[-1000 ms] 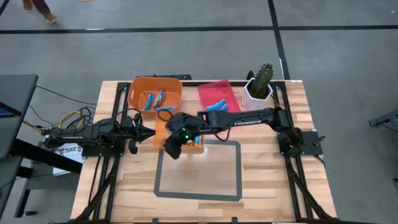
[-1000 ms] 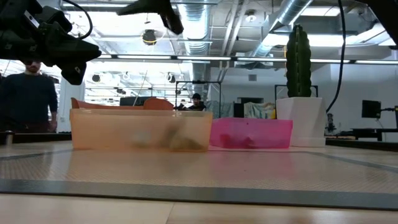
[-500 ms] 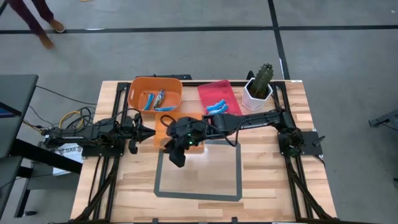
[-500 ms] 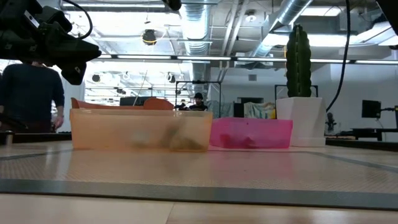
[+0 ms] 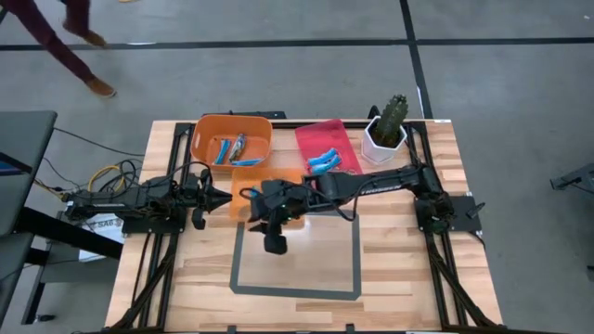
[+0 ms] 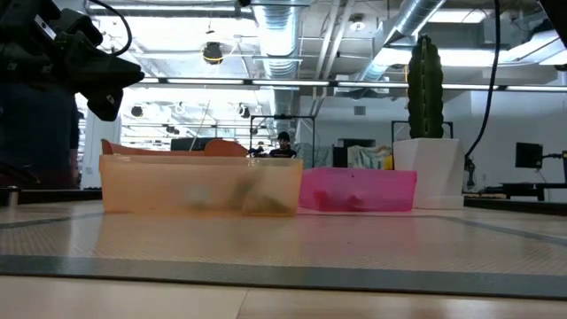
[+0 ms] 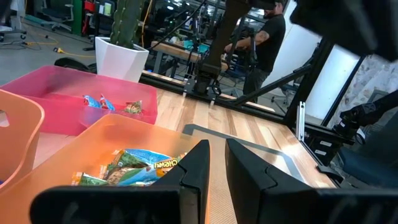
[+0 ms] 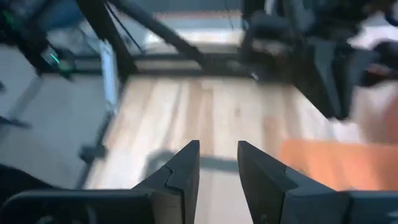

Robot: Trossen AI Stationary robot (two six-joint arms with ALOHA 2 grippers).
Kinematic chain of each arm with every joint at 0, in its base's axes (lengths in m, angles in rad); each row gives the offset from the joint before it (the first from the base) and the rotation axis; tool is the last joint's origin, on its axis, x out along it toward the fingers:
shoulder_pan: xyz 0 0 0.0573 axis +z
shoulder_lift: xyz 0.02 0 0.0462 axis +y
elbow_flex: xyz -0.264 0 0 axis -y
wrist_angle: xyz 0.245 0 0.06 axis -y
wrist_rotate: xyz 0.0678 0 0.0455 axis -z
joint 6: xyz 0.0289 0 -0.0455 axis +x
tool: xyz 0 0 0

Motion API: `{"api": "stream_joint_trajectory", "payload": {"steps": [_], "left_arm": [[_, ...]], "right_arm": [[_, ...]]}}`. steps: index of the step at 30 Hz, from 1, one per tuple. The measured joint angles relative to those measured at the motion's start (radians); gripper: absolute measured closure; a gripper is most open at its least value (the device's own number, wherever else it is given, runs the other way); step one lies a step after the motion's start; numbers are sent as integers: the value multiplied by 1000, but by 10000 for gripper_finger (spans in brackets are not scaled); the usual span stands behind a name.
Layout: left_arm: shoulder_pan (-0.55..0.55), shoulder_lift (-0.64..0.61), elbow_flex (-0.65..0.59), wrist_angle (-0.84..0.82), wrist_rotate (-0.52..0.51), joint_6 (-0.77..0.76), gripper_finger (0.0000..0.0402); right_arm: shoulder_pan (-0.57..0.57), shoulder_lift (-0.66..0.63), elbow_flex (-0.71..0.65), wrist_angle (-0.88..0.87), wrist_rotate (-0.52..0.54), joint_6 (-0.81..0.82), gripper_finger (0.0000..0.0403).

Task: Pick and place Granola Bars by type
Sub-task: Return to Home Position

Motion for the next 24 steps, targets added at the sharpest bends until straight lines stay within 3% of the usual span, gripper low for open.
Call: {"api": "stream_joint_trajectory", "payload": {"steps": [8, 14, 24], "left_arm": [[0, 0, 0, 0, 0, 0, 358], [0, 0, 0, 0, 0, 0, 358], [0, 0, 0, 0, 0, 0, 358]], "right_arm": [[0, -97, 0, -189, 184, -121, 301], [6, -169, -25, -162, 204, -133, 301], [-20, -530, -569, 192, 197, 9, 301]]}}
